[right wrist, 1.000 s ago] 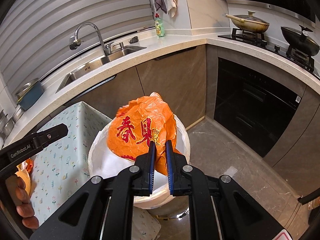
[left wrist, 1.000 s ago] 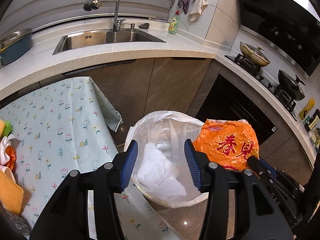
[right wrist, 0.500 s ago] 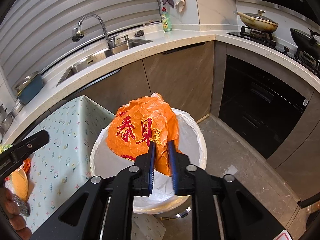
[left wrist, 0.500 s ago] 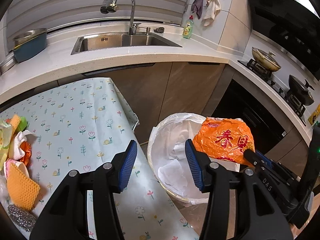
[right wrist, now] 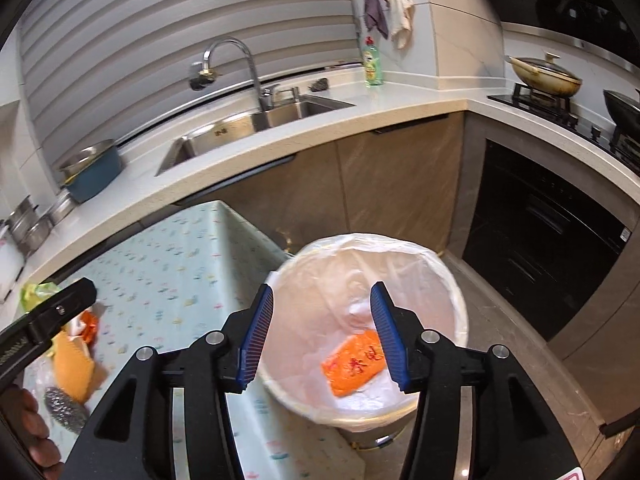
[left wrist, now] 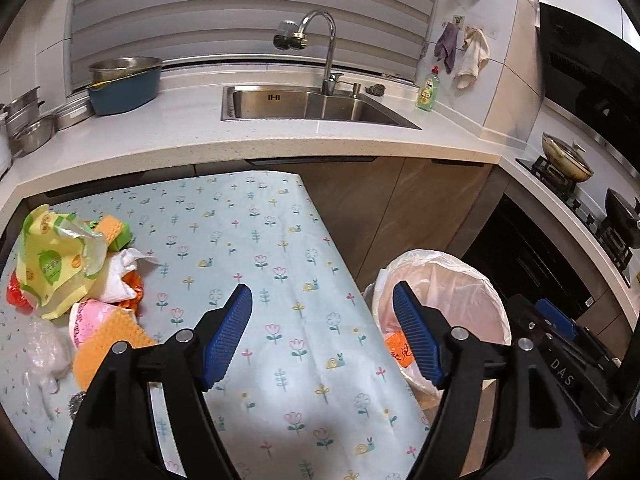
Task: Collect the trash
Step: 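Open both tools to drop the cloth and orange bag into the bin, then grasp the clear plastic bag with the left tool while the right tool grasps the steel wool, then carry the clear bag and steel wool in both tools over the bin, then open both tools to drop the clear bag and steel wool into the bin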
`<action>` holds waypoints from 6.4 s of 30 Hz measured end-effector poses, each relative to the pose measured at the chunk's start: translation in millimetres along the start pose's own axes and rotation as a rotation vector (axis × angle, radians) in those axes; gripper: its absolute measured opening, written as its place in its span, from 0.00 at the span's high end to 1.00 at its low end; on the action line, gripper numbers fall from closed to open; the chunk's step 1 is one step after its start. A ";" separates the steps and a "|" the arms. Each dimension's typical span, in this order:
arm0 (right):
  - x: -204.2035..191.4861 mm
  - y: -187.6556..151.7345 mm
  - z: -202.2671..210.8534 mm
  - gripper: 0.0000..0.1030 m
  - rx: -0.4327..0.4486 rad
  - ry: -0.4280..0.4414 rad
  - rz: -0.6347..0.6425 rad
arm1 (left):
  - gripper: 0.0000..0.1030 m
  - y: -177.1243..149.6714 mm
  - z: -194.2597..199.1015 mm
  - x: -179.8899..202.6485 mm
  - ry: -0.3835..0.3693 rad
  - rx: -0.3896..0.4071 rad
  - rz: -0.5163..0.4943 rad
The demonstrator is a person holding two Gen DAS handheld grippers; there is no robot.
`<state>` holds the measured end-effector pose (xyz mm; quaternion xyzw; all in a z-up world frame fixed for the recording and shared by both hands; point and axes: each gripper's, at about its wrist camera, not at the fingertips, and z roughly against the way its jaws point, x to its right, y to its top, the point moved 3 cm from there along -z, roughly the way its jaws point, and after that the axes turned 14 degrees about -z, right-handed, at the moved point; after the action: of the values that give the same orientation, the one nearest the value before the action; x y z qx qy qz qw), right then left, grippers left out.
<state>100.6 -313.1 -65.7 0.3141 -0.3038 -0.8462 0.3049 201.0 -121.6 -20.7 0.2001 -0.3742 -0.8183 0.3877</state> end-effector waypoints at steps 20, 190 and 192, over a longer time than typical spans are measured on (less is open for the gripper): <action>-141.5 -74.8 45.2 0.47 -0.082 0.201 0.167 | 0.28 -62.2 78.6 -143.4 0.202 -0.013 0.196; 55.5 11.2 -55.7 0.28 -0.035 0.003 -0.119 | 0.42 1.0 -88.2 78.3 -0.089 -0.145 -0.134; 48.7 12.0 -53.0 0.24 -0.020 0.000 -0.100 | 0.40 0.0 -83.1 69.7 -0.078 -0.140 -0.116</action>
<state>112.5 -372.2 -106.9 0.3258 -0.2794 -0.8633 0.2653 209.2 -214.3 -76.5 0.1618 -0.3185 -0.8708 0.3378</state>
